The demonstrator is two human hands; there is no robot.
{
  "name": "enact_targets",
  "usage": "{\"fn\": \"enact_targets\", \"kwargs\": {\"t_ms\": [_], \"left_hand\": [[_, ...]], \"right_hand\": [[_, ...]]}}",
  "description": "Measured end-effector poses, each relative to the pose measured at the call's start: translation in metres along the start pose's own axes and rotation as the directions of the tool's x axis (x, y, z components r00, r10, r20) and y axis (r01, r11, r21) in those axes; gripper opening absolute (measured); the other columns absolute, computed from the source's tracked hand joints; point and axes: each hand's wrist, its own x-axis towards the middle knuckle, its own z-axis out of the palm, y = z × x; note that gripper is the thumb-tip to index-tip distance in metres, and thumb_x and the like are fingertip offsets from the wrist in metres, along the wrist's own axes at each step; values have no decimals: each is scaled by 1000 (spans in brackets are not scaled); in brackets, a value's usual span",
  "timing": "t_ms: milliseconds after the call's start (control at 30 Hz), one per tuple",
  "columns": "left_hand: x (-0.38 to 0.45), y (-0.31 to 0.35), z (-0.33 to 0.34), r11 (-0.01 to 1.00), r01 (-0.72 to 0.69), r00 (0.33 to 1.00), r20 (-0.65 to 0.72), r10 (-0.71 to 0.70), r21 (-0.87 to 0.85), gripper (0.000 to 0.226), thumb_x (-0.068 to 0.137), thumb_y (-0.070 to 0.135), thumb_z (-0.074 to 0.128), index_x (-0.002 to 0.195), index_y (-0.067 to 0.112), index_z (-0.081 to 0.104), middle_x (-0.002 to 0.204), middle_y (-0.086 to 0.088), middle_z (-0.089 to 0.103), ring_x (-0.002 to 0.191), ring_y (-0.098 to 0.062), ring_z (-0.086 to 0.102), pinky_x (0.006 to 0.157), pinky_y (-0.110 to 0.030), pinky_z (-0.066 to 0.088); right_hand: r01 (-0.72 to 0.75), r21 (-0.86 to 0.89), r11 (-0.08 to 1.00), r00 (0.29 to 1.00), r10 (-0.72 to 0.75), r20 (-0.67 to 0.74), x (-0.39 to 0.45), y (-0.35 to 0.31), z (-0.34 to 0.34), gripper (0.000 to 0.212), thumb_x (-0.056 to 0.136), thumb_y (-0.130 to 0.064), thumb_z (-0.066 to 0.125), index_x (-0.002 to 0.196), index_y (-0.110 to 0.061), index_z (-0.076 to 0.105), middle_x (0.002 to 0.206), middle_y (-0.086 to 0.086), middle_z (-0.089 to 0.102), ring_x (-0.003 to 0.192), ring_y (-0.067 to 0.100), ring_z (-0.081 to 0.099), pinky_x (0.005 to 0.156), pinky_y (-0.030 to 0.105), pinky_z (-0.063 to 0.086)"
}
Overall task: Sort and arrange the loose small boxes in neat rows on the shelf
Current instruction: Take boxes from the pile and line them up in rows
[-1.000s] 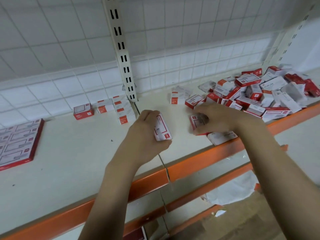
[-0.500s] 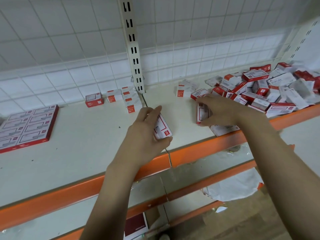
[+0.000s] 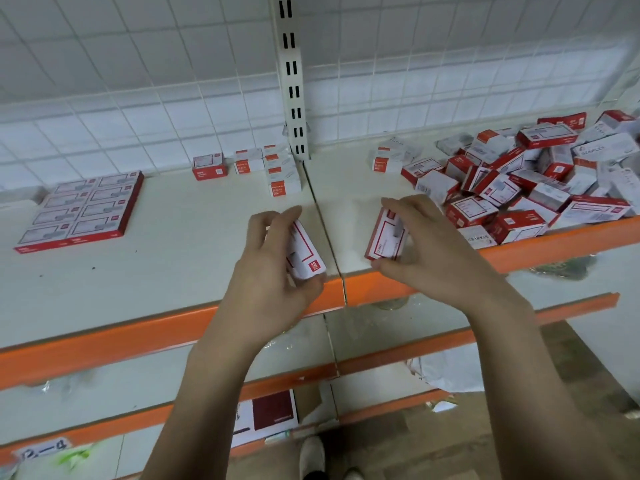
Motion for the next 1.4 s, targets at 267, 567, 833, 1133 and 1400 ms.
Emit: {"fn": "enact_targets", "kwargs": {"t_ms": [267, 567, 833, 1133, 1400], "left_hand": [[-21, -23, -31, 996, 78, 996, -34, -79, -33, 66, 69, 19, 70, 129, 26, 44, 120, 6, 31, 90, 1, 49, 68, -4, 42], [-28, -70, -73, 996, 59, 994, -84, -65, -73, 74, 69, 9, 79, 128, 28, 39, 120, 7, 28, 96, 5, 44, 77, 5, 35], [-41, -142, -141, 998, -32, 998, -55, 28, -61, 80, 68, 11, 80, 133, 28, 36, 123, 4, 29, 101, 20, 36, 77, 4, 33], [-46, -206, -196, 995, -65, 984, -171, 50, -81, 35, 80, 28, 55, 113, 17, 54, 112, 2, 40, 93, -1, 49, 75, -19, 49], [-49, -227, -212, 996, -73, 983, -175, 62, -59, 40, 82, 21, 67, 119, 19, 54, 115, 6, 43, 94, 8, 38, 74, 3, 33]], "right_hand": [[4, 98, 995, 999, -9, 52, 9, -28, 24, 76, 76, -34, 73, 138, -28, 28, 113, -5, 41, 110, 10, 34, 72, 7, 29], [112, 8, 994, 993, -113, 42, 28, -84, 58, 55, 75, -42, 69, 125, -39, 46, 117, -13, 43, 101, 2, 48, 77, 12, 35], [48, 107, 993, 998, -52, 34, 50, -160, 111, 53, 74, -34, 73, 121, -33, 48, 113, -11, 37, 93, -2, 45, 77, -2, 32], [-4, 169, 986, 1000, 1, 17, 59, -229, 162, 70, 66, -27, 82, 123, -34, 42, 116, -11, 37, 99, -6, 46, 84, -1, 33], [-2, 135, 991, 1000, 0, 9, 61, -251, 178, 68, 70, -16, 79, 123, -35, 41, 118, -8, 36, 101, -5, 44, 90, 2, 34]]}}
